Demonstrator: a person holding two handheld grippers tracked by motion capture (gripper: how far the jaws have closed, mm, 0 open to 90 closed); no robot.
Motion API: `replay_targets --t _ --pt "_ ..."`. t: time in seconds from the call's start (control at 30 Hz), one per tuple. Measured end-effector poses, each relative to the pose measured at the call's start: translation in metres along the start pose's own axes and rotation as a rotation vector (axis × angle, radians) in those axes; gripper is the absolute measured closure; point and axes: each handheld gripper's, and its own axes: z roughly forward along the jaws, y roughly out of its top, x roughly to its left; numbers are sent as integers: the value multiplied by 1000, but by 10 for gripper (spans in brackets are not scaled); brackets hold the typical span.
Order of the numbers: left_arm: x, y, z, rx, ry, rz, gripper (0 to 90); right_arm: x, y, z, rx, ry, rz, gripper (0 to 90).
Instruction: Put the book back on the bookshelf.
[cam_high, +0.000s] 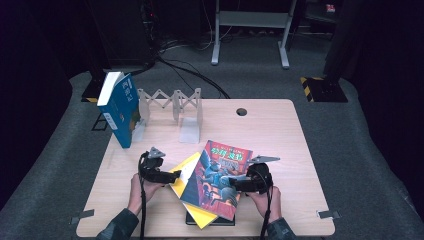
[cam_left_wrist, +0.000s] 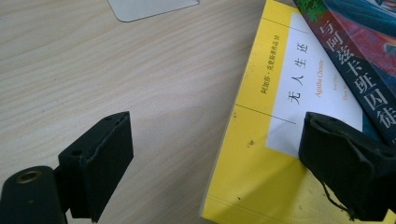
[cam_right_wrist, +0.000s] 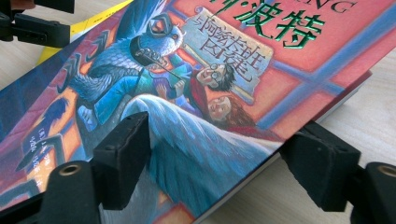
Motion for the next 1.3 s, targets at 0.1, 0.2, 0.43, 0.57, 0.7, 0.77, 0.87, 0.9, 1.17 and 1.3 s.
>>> replay_targets --t 0.1,0.2,0.43,0.57,0.7,0.77,0.87,0.9,1.17,1.3 --pt "0 0 0 -1 -5 -8 99 0 4 3 -4 0 -11 285" --pt "-1 0 0 -1 0 -7 100 0 9 6 13 -8 -11 240" --pt "0 0 0 10 -16 -8 100 0 0 -4 48 -73 13 116" --pt "0 1 0 23 -16 -4 99 -1 -7 -4 114 48 53 74" --pt "0 2 0 29 -17 -3 99 3 -4 1 136 72 56 62" --pt "0 2 0 26 -21 -7 99 3 -4 2 133 73 49 66" --pt "0 1 0 23 -25 -12 106 4 -2 3 133 63 39 68" --pt "-1 1 0 24 -27 -12 106 6 1 4 137 48 18 68" --pt "0 -1 2 14 -48 -43 106 8 12 14 155 52 -4 69" --pt "0 -1 2 15 -52 -43 106 10 20 21 156 46 -27 67"
